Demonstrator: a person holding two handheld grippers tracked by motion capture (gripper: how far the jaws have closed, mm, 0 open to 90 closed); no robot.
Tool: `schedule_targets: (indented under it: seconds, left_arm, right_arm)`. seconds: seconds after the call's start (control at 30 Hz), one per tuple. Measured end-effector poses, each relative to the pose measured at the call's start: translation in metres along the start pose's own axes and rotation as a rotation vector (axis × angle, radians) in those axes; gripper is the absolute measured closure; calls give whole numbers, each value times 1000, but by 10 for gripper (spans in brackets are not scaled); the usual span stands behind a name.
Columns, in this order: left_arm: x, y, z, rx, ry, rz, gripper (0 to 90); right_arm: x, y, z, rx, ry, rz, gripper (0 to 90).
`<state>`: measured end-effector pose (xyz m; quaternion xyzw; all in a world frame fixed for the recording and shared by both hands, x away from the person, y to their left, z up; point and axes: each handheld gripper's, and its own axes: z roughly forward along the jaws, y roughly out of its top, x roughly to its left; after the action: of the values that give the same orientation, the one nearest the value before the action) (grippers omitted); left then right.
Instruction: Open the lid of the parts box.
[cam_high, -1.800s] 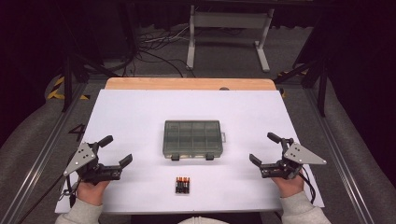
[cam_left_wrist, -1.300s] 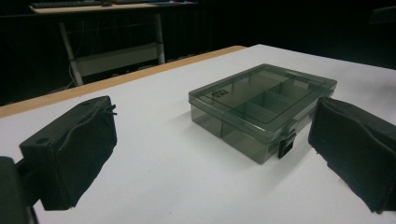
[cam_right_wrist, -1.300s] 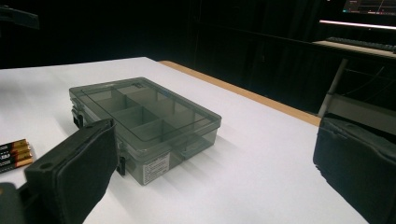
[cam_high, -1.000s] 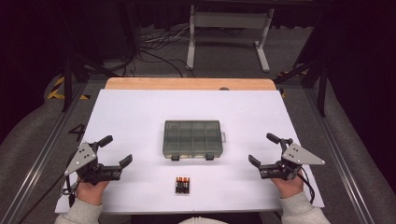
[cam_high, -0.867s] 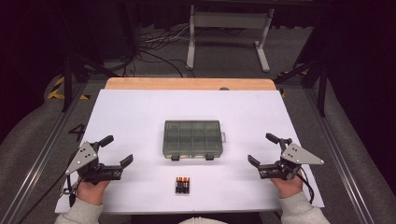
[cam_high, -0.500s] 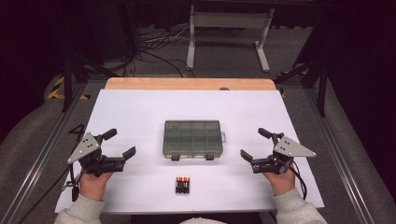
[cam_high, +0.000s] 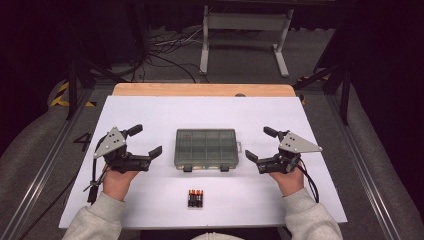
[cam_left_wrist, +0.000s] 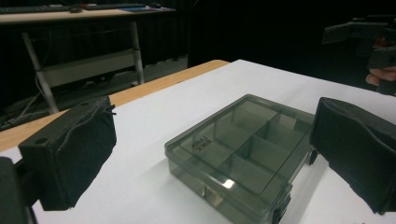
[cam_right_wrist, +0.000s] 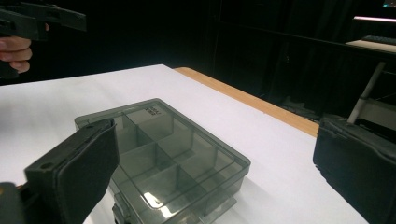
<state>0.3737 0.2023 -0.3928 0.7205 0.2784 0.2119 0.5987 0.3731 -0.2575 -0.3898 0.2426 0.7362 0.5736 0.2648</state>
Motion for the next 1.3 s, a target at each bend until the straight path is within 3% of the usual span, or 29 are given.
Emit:
schedule_targets:
  seconds: [0.13,0.3,0.37,0.47,0.63,0.8,1.07,1.3]
  left_arm:
    - [-2,5,14,-2,-23,-7,10]
    - [-1,5,17,0,-30,-9,10]
    - [-1,3,19,29,-51,-2,10]
    - [0,-1,20,107,-78,11,17]
    - [0,-6,17,146,-101,49,34]
    - [0,-14,23,193,-122,45,37]
    - [0,-28,30,225,-142,36,38]
    - [-1,-39,38,290,-155,42,34]
  right_arm:
    - [0,6,8,15,13,-6,8]
    - [0,8,12,15,16,-7,9]
    - [0,8,14,32,13,-17,11]
    - [3,7,15,113,-11,-72,16]
    - [6,6,16,157,28,-76,19]
    - [10,4,22,232,43,-89,21]
    - [11,-8,29,293,81,-56,20]
    - [13,-26,37,363,98,-47,20]
